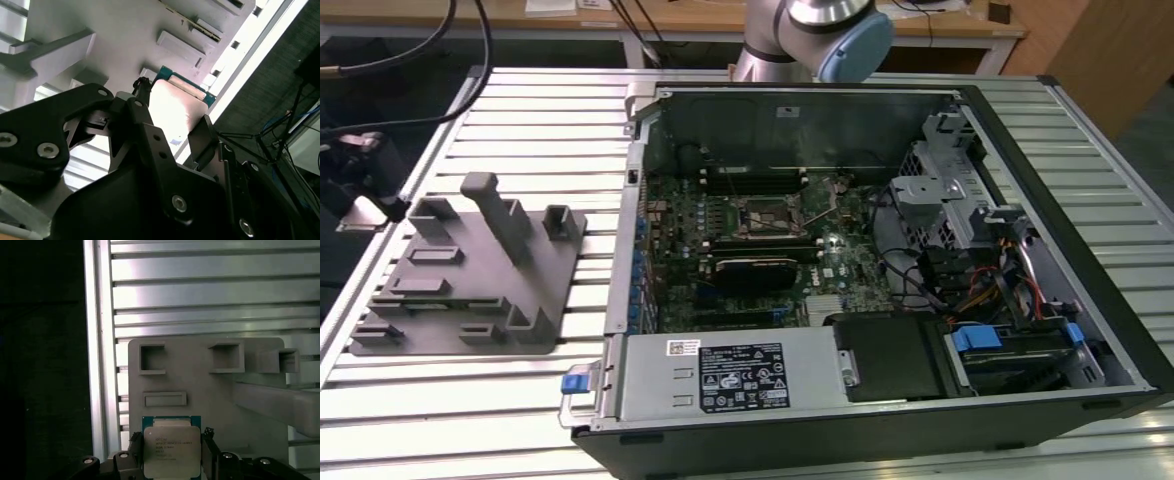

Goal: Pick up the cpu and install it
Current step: 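Pick up the cpu and move it towards the insertion slot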

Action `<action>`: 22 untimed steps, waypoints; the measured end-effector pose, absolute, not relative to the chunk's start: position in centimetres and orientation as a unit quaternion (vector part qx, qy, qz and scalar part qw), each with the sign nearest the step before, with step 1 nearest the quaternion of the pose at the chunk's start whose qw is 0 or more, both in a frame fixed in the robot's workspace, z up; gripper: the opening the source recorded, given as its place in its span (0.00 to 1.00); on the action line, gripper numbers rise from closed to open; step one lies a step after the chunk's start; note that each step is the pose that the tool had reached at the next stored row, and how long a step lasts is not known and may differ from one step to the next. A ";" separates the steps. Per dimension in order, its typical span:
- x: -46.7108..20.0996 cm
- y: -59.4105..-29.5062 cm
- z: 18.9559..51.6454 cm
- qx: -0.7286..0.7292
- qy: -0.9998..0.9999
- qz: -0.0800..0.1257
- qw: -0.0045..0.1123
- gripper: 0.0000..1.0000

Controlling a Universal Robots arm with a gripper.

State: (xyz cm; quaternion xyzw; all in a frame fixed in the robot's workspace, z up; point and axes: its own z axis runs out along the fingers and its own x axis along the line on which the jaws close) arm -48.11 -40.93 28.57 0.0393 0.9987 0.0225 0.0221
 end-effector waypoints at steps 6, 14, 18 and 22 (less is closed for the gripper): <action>-48.1 -40.9 30.7 0.039 0.999 0.023 0.022 0.55; -48.1 -40.9 33.8 0.039 0.999 0.023 0.022 0.55; -48.1 -40.9 35.4 0.039 0.999 0.023 0.022 0.55; -48.1 -40.9 37.8 0.039 0.999 0.023 0.022 0.55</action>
